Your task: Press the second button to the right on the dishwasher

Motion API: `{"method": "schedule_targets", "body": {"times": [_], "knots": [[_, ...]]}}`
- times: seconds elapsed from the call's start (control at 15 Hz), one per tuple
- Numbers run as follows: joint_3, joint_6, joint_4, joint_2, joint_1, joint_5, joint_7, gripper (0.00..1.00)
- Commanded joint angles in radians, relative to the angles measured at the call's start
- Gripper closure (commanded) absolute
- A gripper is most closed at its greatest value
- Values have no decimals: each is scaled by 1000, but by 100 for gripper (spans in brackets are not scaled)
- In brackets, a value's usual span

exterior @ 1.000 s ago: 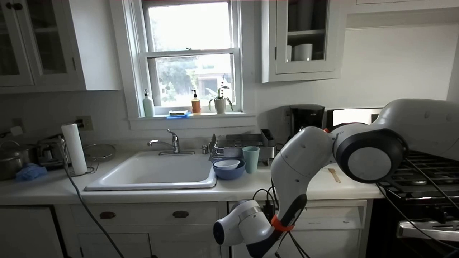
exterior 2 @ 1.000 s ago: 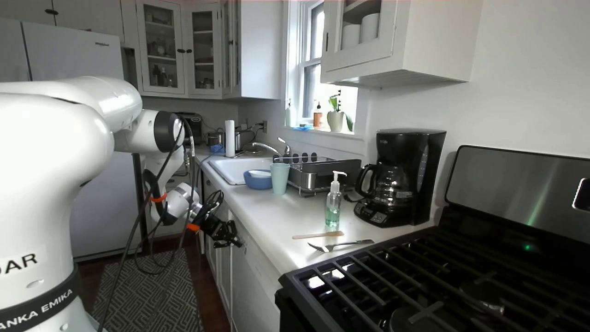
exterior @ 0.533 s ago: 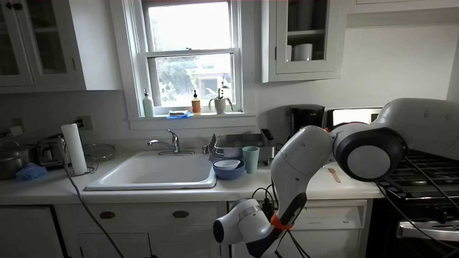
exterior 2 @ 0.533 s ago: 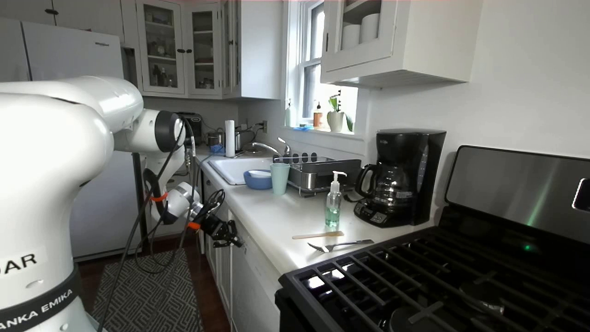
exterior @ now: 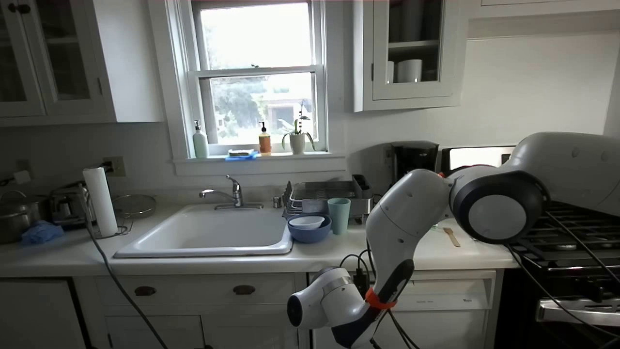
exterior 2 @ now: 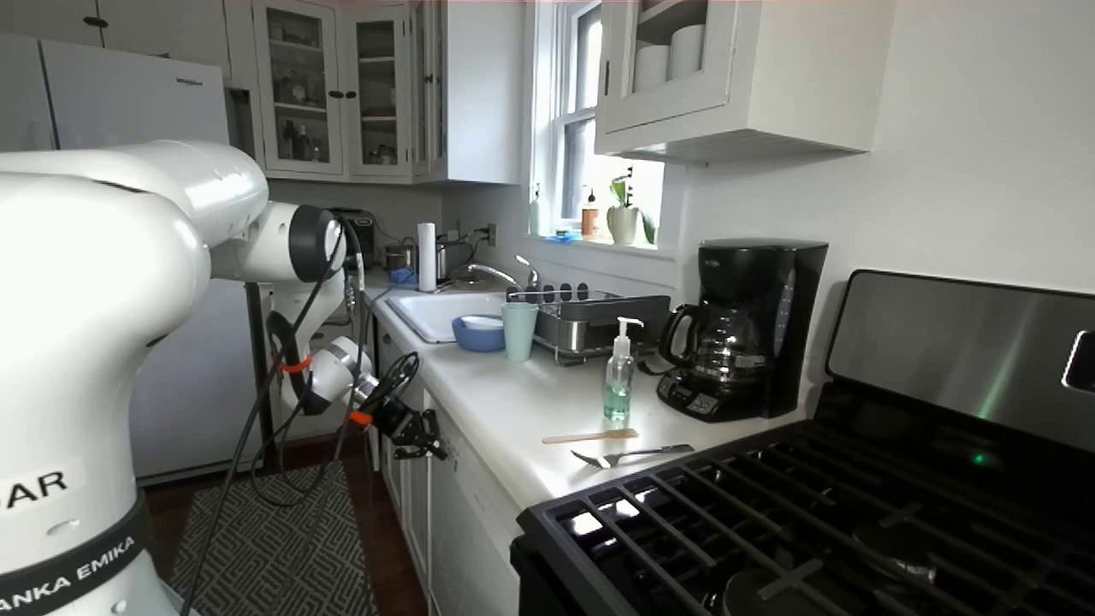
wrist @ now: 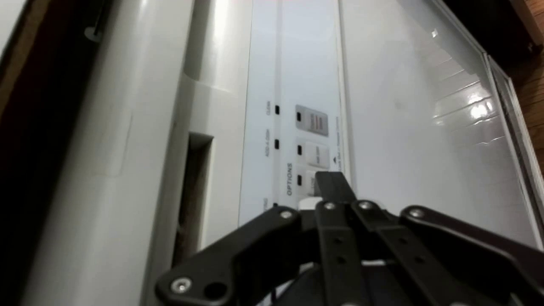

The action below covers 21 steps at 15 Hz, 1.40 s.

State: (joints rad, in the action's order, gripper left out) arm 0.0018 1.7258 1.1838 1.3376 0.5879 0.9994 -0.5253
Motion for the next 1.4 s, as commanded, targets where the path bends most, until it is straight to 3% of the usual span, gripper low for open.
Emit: {"method": "schedule_targets", "body": {"times": [0.0,1.33], "knots": [[4,12,-14,-3,-25,-10,33,100],[4,-40,-42,6,-36,-74,38,100]]}}
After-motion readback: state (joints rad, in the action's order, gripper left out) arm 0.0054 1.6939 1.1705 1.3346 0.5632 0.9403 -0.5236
